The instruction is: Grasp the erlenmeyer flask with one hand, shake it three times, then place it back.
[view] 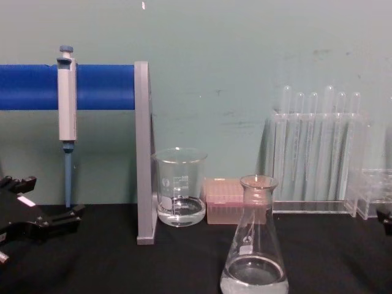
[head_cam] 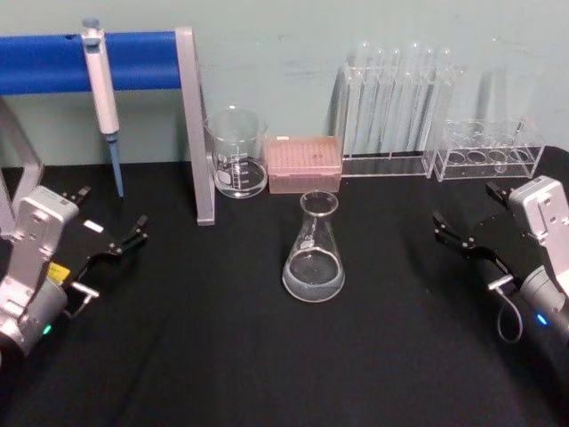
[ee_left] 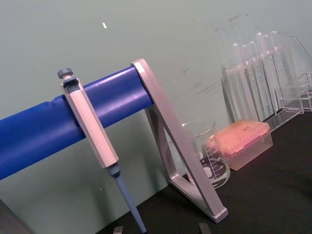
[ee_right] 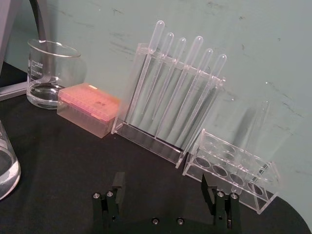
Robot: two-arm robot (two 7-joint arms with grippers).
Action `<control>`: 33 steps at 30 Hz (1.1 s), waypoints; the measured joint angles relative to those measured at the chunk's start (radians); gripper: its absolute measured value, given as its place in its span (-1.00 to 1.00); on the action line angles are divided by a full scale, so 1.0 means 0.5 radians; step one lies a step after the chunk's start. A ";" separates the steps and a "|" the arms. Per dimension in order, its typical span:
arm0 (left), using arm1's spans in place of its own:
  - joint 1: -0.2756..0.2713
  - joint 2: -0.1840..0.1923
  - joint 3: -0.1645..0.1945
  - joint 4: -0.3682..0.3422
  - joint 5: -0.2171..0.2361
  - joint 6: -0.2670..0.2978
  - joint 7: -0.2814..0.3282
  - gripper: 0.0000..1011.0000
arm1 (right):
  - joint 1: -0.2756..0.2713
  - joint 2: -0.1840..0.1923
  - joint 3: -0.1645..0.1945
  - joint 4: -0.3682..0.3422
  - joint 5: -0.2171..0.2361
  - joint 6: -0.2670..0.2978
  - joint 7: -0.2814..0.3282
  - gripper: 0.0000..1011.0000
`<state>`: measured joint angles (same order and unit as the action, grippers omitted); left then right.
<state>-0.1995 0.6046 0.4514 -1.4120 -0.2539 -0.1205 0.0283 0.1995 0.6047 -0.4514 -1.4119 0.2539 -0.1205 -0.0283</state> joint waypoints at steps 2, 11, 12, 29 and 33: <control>0.000 0.000 0.000 0.000 0.000 0.000 0.000 0.98 | 0.000 0.000 0.000 0.000 0.000 0.000 0.000 0.98; 0.000 0.000 0.000 0.000 0.000 0.000 0.000 0.98 | 0.000 0.000 0.000 0.000 0.000 0.000 0.000 0.98; 0.000 0.000 0.000 0.000 0.000 0.000 0.000 0.98 | 0.000 0.000 0.000 0.000 0.000 0.000 0.000 0.98; 0.000 0.000 0.000 0.000 0.000 0.000 0.000 0.98 | 0.000 0.000 0.000 0.000 0.000 0.000 0.000 0.98; 0.000 0.000 0.000 0.000 0.000 0.000 0.000 0.98 | 0.000 0.000 0.000 0.000 0.000 0.000 0.000 0.98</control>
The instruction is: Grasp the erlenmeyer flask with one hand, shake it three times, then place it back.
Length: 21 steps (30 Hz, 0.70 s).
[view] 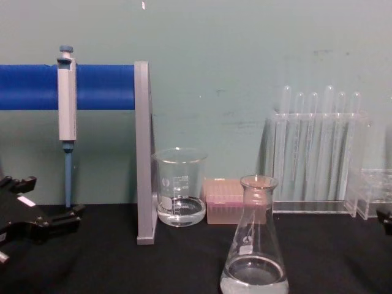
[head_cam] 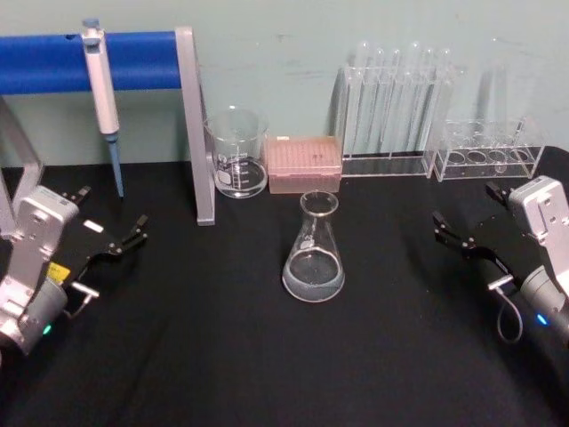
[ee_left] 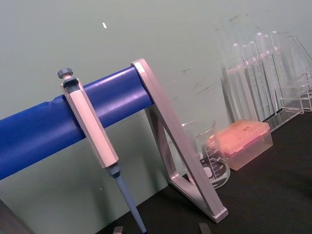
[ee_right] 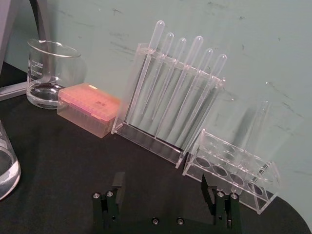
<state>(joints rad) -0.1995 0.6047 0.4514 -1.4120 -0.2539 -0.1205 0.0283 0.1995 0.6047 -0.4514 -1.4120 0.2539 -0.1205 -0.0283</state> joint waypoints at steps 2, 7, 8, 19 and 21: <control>0.000 0.000 0.000 0.000 0.000 0.000 0.000 0.98 | -0.001 -0.001 0.002 -0.001 0.000 0.000 0.002 0.98; 0.000 0.000 0.000 0.000 0.000 0.000 0.000 0.98 | -0.024 -0.002 0.057 -0.035 0.056 0.020 0.058 0.98; 0.000 0.000 0.000 0.000 0.000 0.000 0.000 0.98 | -0.028 -0.002 0.067 -0.042 0.069 0.027 0.069 0.98; 0.000 0.000 0.000 0.000 0.000 0.000 0.000 0.98 | -0.091 0.006 0.231 -0.188 0.414 0.203 0.350 0.98; 0.000 0.000 0.000 0.000 0.000 0.000 0.000 0.98 | -0.100 0.009 0.252 -0.215 0.471 0.237 0.418 0.98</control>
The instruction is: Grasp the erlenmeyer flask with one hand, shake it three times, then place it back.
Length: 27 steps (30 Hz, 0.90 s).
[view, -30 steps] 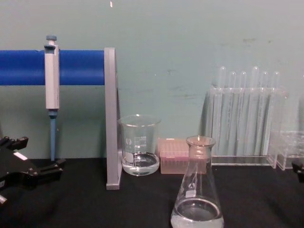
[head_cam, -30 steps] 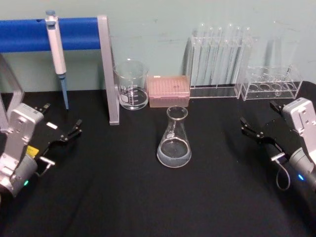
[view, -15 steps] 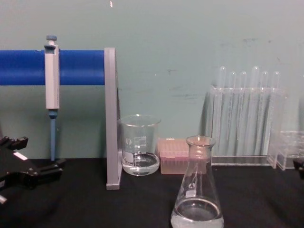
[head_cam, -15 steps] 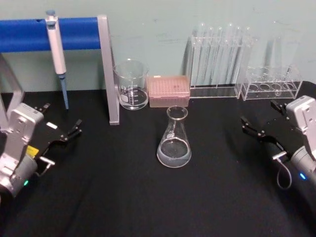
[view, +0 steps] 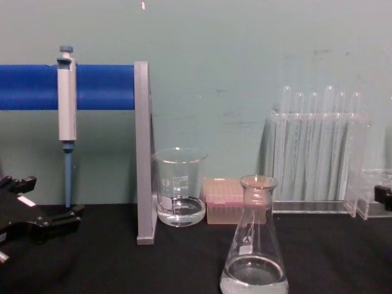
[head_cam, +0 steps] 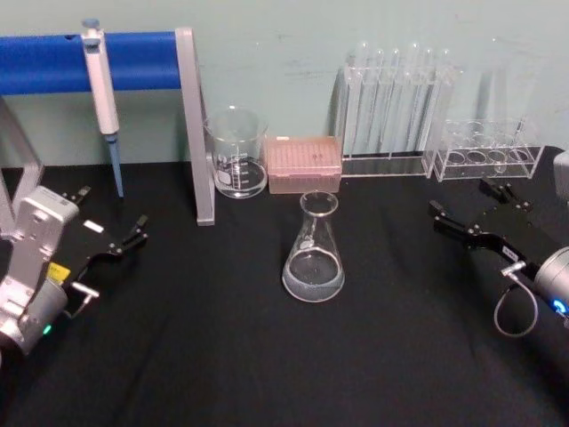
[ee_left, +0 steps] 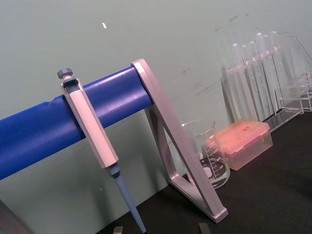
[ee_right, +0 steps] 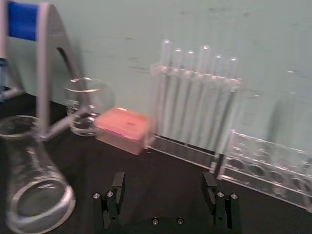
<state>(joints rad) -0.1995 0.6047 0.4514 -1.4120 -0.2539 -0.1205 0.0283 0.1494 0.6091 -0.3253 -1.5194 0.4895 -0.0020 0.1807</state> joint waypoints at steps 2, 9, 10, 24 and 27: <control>0.000 0.000 0.000 0.000 0.000 0.000 0.000 0.98 | -0.004 0.001 0.009 -0.020 0.040 0.024 0.069 0.98; 0.000 0.000 0.000 0.000 0.000 0.000 0.000 0.98 | -0.005 -0.014 0.000 -0.047 0.084 0.064 0.224 0.98; 0.000 0.000 0.000 0.000 0.000 0.000 0.000 0.98 | -0.005 -0.016 -0.004 -0.048 0.086 0.067 0.241 0.98; 0.000 0.000 0.000 0.000 0.000 0.000 0.000 0.98 | 0.071 -0.107 -0.109 0.003 0.033 0.090 0.489 0.98; 0.000 0.000 0.000 0.000 0.000 0.000 0.000 0.98 | 0.116 -0.152 -0.146 0.052 0.000 0.090 0.544 0.98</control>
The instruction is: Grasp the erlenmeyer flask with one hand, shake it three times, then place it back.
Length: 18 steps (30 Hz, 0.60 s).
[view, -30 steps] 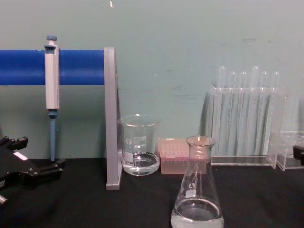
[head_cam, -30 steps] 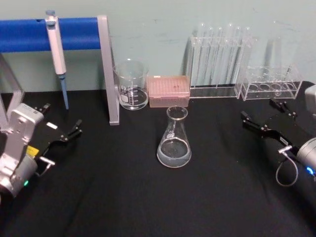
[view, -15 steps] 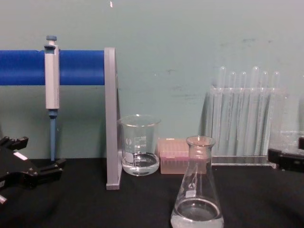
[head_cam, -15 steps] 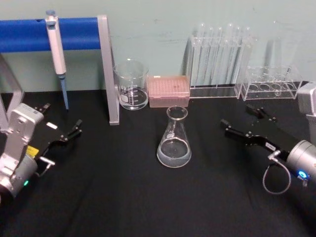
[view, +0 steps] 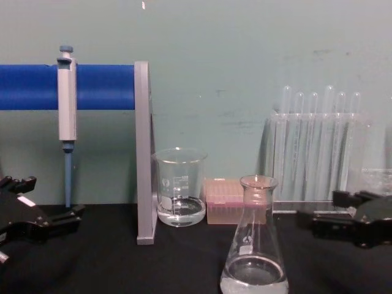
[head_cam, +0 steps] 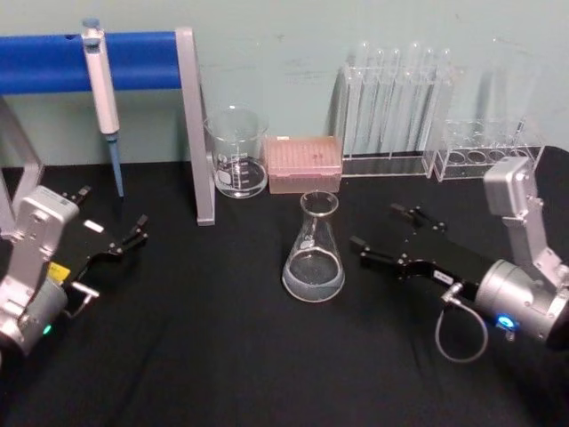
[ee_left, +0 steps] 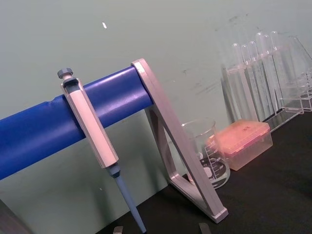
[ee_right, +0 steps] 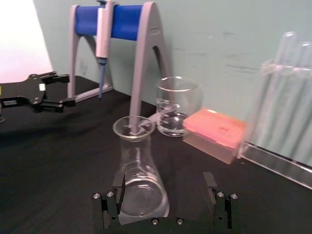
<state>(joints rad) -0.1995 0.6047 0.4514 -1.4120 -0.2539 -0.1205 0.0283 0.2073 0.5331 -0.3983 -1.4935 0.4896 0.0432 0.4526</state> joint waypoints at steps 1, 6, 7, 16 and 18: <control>0.000 0.000 0.000 0.000 0.000 0.000 0.000 0.98 | 0.008 -0.009 -0.006 0.011 -0.006 0.000 0.011 0.98; 0.000 0.000 0.000 0.000 0.000 0.000 0.000 0.98 | 0.059 -0.062 -0.040 0.068 -0.034 -0.001 0.060 0.98; 0.000 0.000 0.000 0.000 0.000 0.000 0.000 0.98 | 0.072 -0.078 -0.049 0.083 -0.040 -0.002 0.073 0.98; 0.000 0.000 0.000 0.000 0.000 0.000 0.000 0.98 | 0.150 -0.158 -0.096 0.175 -0.077 -0.020 0.119 0.98; 0.000 0.000 0.000 0.000 0.000 0.000 0.000 0.98 | 0.170 -0.179 -0.107 0.201 -0.091 -0.028 0.121 0.98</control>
<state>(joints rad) -0.1995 0.6047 0.4514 -1.4120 -0.2539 -0.1205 0.0283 0.2923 0.4438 -0.4520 -1.3931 0.4441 0.0290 0.5132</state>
